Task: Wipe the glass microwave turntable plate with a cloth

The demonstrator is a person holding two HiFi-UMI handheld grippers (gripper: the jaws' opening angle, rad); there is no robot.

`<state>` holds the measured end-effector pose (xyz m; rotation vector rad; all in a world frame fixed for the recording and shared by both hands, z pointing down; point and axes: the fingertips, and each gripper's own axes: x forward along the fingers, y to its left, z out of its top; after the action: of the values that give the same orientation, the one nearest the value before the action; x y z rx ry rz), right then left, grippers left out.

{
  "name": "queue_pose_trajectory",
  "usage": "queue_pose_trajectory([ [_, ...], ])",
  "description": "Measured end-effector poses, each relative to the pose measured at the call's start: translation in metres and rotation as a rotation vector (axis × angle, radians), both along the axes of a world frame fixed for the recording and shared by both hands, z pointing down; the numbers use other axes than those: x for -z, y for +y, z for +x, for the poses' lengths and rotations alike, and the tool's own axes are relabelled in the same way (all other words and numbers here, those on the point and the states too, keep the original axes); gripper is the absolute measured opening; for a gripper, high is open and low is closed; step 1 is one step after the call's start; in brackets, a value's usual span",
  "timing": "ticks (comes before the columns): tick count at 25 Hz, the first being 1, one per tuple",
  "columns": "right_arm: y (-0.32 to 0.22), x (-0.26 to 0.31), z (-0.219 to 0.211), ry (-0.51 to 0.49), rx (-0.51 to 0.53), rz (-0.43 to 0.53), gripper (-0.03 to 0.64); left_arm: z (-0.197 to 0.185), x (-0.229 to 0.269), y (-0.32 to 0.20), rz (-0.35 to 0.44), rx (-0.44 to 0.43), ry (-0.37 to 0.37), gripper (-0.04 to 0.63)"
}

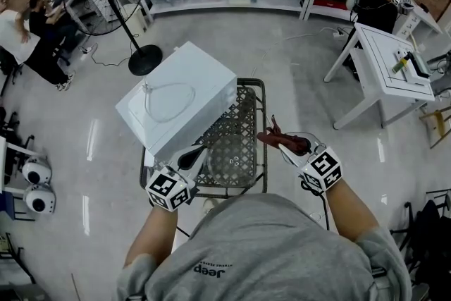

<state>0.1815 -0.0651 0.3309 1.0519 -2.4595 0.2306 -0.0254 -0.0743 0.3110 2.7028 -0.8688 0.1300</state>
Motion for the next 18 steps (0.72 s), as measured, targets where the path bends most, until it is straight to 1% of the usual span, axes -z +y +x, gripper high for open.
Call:
queue_pose_trajectory([
  [18, 0.0054, -0.0008, -0.0023, 0.015, 0.01, -0.003, 0.103, 0.0008, 0.0027, 0.004, 0.008, -0.006, 0.003, -0.002],
])
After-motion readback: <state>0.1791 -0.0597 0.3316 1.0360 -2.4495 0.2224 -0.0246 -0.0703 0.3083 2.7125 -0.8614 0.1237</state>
